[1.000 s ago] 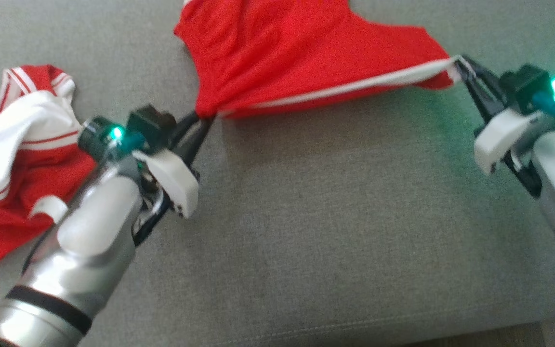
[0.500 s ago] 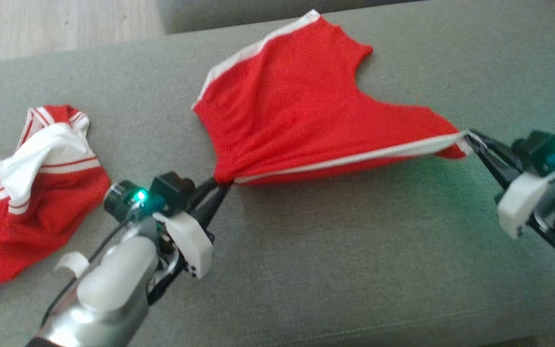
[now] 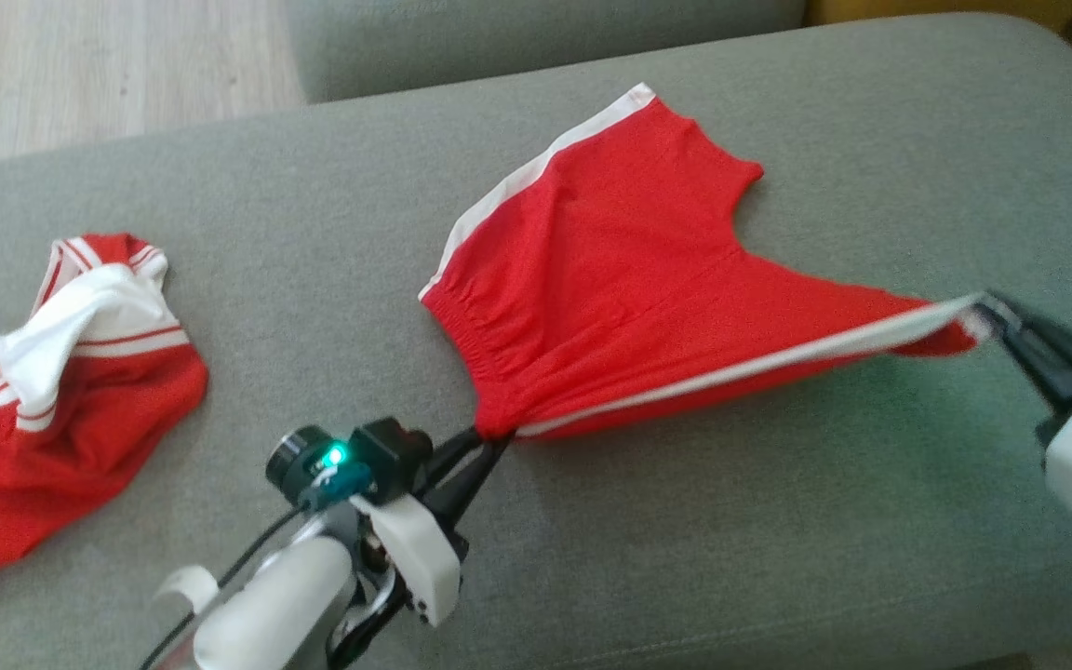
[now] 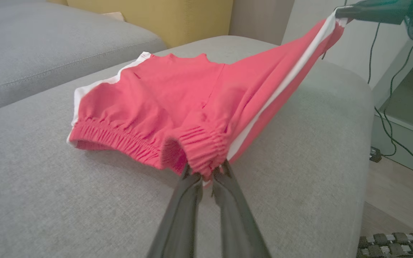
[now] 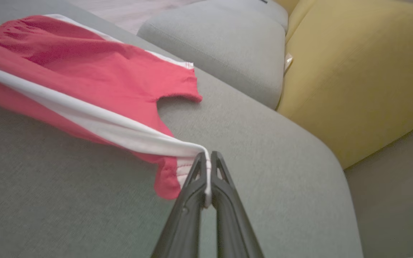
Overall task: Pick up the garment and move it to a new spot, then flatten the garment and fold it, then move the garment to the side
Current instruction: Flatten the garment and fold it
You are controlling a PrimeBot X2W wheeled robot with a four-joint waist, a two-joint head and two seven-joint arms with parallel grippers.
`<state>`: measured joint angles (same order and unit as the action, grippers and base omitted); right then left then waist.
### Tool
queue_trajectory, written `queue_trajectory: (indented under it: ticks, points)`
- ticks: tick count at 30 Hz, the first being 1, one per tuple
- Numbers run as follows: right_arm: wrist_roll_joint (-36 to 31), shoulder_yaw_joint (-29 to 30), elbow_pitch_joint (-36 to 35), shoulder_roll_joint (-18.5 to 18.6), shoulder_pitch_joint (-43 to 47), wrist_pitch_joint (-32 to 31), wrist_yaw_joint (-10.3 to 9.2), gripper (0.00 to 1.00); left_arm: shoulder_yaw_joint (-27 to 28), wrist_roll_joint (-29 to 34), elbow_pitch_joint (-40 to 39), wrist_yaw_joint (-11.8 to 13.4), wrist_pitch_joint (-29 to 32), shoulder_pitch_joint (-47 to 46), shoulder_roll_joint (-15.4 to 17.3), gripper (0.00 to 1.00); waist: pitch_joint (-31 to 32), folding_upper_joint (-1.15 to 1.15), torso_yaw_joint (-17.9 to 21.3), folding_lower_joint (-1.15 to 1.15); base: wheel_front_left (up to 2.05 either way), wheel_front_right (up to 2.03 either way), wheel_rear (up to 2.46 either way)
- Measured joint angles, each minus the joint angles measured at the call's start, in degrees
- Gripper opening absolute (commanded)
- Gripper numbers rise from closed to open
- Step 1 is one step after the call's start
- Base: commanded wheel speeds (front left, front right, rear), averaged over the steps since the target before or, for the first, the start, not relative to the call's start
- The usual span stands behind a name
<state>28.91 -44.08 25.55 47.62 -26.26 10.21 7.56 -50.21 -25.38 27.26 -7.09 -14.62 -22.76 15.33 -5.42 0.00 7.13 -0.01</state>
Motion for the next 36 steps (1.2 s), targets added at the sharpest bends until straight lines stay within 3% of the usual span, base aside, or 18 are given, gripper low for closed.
queue_trajectory:
  ticks: [7, 14, 24, 36]
  points:
    - [-8.0, 9.2, -4.1, -1.0, -1.2, -4.1, 0.00, 0.00, 1.6, -0.1, -2.5, 1.1, 1.4, -5.3, 0.2, 0.00, -3.4, 0.00, -1.8, 0.00, 0.00, 0.00, 0.00]
    - [-11.4, 9.6, -4.6, -2.1, -10.1, -7.9, 0.00, 0.00, 2.8, -0.5, -2.7, 1.4, 2.4, -11.3, 0.1, 0.00, -7.8, 0.00, -4.7, 0.00, 0.00, 0.00, 0.00]
    - [-9.8, -0.4, 1.2, -1.8, -27.1, -12.3, 0.00, 0.00, 2.4, 0.1, 0.9, 1.0, 4.0, -21.1, -3.1, 0.00, -14.9, 0.00, -9.8, 0.02, 0.00, 0.00, 0.00]
    - [-6.2, -14.9, 10.1, -1.4, -43.8, -12.5, 0.00, 0.00, 0.9, 0.1, 8.1, 0.0, 3.4, -30.5, -7.1, 0.00, -22.3, -0.01, -13.9, 0.02, 0.00, 0.00, 0.00]
